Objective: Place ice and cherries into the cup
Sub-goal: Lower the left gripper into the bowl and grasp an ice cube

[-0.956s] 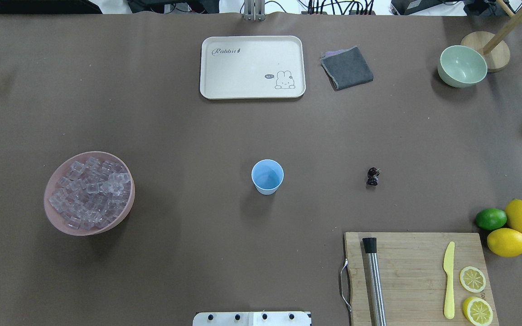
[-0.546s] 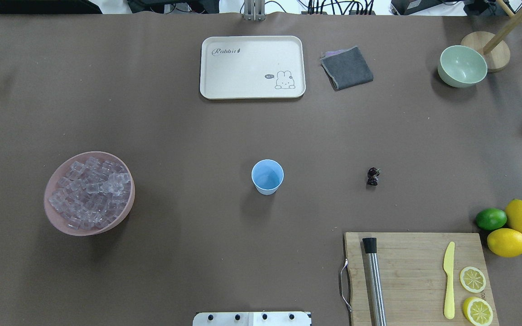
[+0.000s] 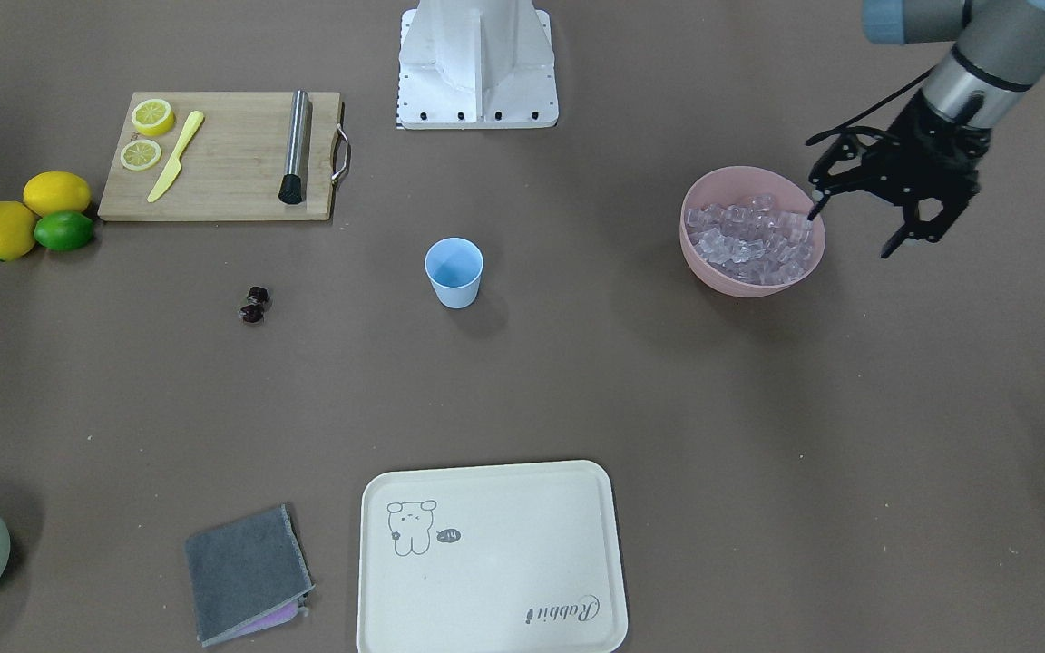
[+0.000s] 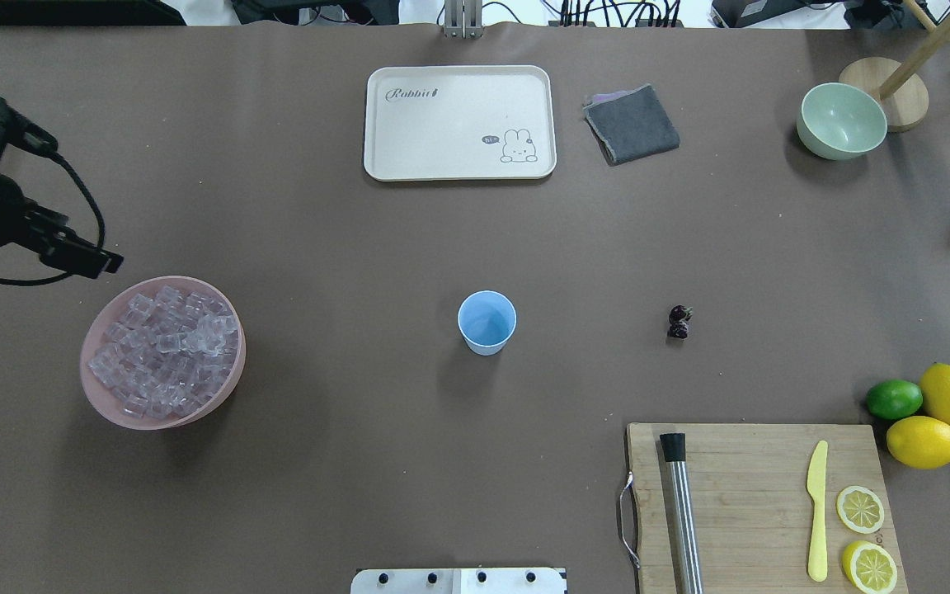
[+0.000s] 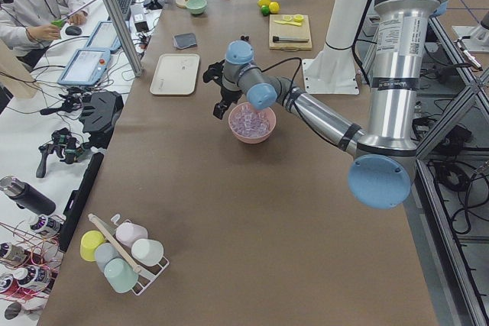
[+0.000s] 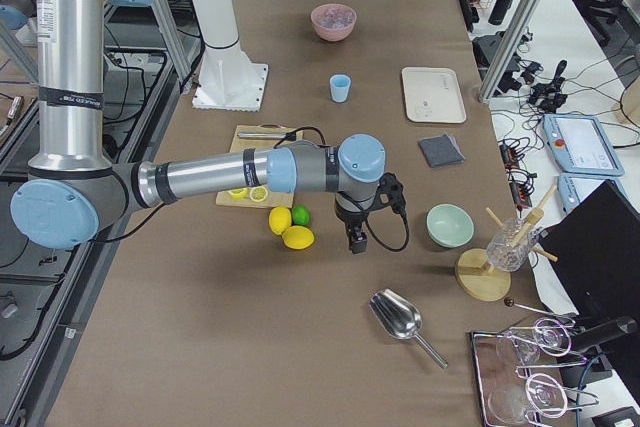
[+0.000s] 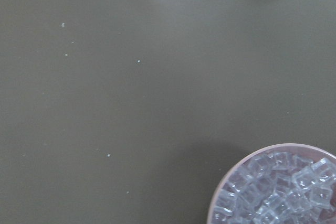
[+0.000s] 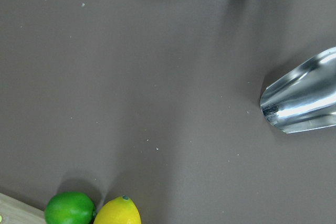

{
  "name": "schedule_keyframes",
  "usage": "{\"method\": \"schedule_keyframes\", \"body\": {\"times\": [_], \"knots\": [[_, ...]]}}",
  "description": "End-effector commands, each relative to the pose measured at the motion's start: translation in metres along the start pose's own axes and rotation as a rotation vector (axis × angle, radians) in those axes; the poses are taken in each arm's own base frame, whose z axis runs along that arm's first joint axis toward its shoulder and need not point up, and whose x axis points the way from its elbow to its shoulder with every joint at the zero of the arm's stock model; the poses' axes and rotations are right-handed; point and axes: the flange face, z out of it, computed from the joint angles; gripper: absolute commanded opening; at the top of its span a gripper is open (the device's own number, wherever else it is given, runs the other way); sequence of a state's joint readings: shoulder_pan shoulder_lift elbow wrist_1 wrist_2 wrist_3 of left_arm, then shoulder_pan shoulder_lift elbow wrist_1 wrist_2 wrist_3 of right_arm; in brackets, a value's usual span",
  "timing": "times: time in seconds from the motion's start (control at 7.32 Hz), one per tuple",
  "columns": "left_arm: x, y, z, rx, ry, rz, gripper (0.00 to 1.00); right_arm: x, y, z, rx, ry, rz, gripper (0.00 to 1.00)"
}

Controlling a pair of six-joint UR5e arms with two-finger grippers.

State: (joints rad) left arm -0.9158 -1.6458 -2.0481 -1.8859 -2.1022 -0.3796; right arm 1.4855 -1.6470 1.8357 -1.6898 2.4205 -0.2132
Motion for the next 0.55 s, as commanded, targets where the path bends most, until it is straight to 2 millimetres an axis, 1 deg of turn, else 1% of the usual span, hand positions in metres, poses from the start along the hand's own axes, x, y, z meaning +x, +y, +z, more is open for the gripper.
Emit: {"method": "schedule_keyframes", "body": {"times": [0.0, 0.14, 0.27, 0.41], "knots": [[0.058, -0.005, 0.034, -0.011, 0.011, 0.080, 0.87, -0.006, -0.005, 0.010, -0.018, -0.001, -0.021, 1.00], [0.063, -0.002, 0.036, -0.015, 0.017, 0.087, 0.76, -0.006, -0.007, 0.010, -0.019, -0.002, -0.022, 1.00], [0.068, 0.002, 0.050, -0.041, 0.021, 0.097, 0.69, -0.003, -0.008, 0.014, -0.025, -0.004, -0.016, 1.00], [0.069, 0.005, 0.065, -0.047, -0.016, 0.106, 0.69, 0.000, -0.008, 0.016, -0.028, -0.005, -0.012, 1.00]]}}
